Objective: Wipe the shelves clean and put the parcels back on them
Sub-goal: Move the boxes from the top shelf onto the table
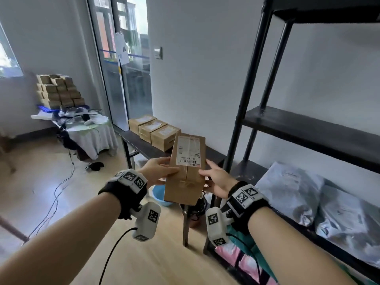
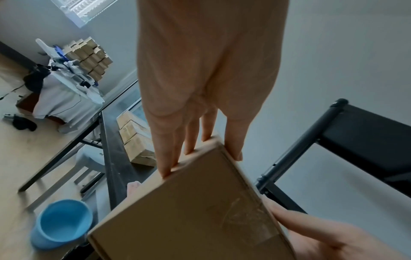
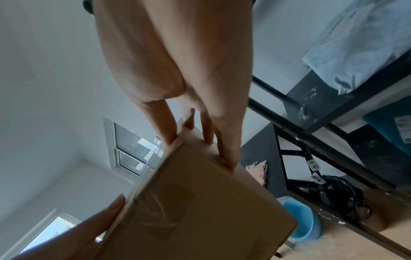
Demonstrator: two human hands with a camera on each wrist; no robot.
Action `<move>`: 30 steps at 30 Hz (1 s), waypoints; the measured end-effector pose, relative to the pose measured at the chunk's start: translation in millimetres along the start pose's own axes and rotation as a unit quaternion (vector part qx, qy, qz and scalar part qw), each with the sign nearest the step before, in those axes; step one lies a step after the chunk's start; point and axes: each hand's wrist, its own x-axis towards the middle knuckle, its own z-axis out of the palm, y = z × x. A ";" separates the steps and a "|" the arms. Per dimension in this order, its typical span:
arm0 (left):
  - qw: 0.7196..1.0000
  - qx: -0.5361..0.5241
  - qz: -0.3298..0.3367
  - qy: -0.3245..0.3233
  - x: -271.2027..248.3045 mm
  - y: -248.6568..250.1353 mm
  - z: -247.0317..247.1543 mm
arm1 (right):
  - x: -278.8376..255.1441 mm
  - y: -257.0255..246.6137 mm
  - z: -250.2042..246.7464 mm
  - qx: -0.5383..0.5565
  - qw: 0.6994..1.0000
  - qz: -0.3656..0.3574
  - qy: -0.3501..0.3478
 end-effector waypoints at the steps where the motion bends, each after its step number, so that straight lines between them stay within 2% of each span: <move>1: 1.000 -0.004 -0.005 -0.003 12.8 -4.5 -9.5 | 15.3 1.9 6.1 0.004 1.000 0.005 0.004; 9: 0.999 -0.028 -0.029 -0.018 145.8 -14.3 -58.4 | 153.9 -0.8 14.0 0.017 1.000 0.016 0.021; 20: 0.997 -0.037 -0.055 -0.046 368.6 35.0 -102.2 | 369.8 -46.7 -17.7 0.027 0.999 -0.001 0.041; 24: 0.996 -0.038 -0.065 -0.050 439.3 39.4 -113.0 | 426.4 -48.1 -27.1 0.053 0.995 0.012 0.084; 30: 0.990 -0.011 -0.088 -0.113 546.5 30.6 -118.8 | 497.1 -34.3 -39.2 0.098 0.982 0.034 0.161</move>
